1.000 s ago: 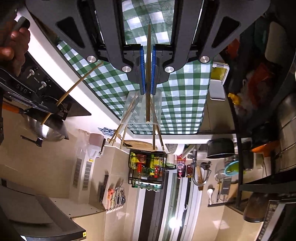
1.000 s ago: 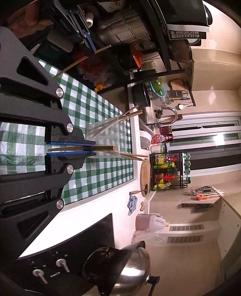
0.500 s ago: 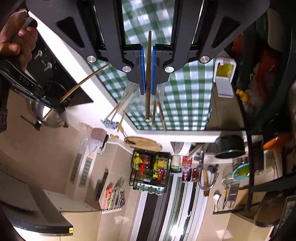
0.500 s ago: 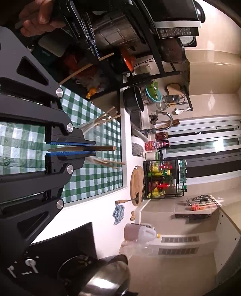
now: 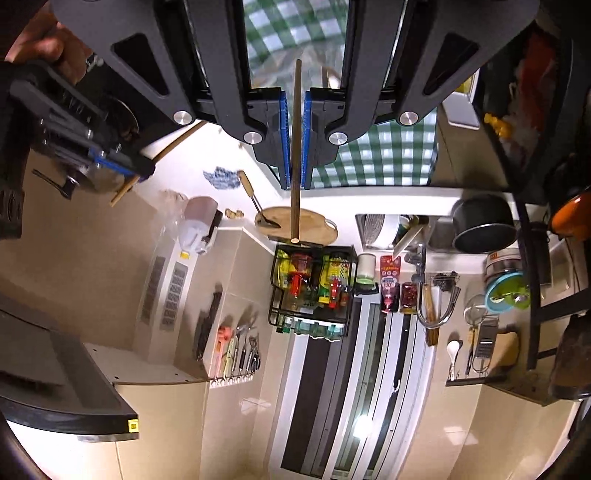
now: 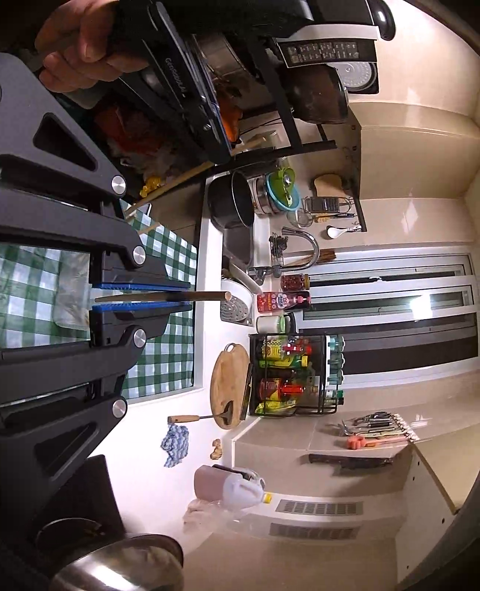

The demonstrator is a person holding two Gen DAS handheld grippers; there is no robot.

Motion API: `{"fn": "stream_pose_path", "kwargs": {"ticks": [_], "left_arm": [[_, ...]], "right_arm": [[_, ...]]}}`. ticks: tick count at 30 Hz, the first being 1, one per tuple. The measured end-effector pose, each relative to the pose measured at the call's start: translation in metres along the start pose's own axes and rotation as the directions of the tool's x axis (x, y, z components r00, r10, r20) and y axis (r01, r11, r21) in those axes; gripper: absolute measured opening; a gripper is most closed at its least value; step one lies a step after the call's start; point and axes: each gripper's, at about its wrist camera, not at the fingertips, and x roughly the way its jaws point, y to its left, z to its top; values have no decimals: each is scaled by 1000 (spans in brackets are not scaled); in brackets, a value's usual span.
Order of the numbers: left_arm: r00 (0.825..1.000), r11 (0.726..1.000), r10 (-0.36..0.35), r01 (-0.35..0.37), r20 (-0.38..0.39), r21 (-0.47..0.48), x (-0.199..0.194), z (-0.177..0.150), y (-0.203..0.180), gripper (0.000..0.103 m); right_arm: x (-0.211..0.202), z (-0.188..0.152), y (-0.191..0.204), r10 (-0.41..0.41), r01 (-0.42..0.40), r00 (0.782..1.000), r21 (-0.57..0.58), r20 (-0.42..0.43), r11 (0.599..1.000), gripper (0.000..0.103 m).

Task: Organize utensils
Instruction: 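Lift both chopsticks and carry them over the clear container, then open both tools to drop the chopsticks into the container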

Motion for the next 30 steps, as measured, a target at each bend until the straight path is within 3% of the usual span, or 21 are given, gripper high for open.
{"fn": "stream_pose_path", "kwargs": {"ticks": [4,11,18,19,22,30], "left_arm": [[1000,1000,19,-19,-20,-4,31,-2,3,6],[992,999,50,-49,-114,10,77,-34,9,6],[988,998,62,-61,-140,10,86,-39,14,7],[989,998,59,-59,-138,3,85,-38,15,8],[990,998,63,-63,-126,4,80,-35,15,15],[993,996,84,-83,-85,21,44,-30,5,17]], "right_arm": [[28,-5,-3,6,-6,1000,-5,-21,1000,5],[72,-33,-14,1,0,995,4,-100,1000,5],[87,-44,-12,-17,17,991,-7,-135,1000,6],[86,-43,-12,-28,27,991,-8,-132,1000,9],[81,-41,-13,-45,45,992,-3,-121,999,32],[42,-39,-6,-73,71,995,-21,-70,997,42]]}}
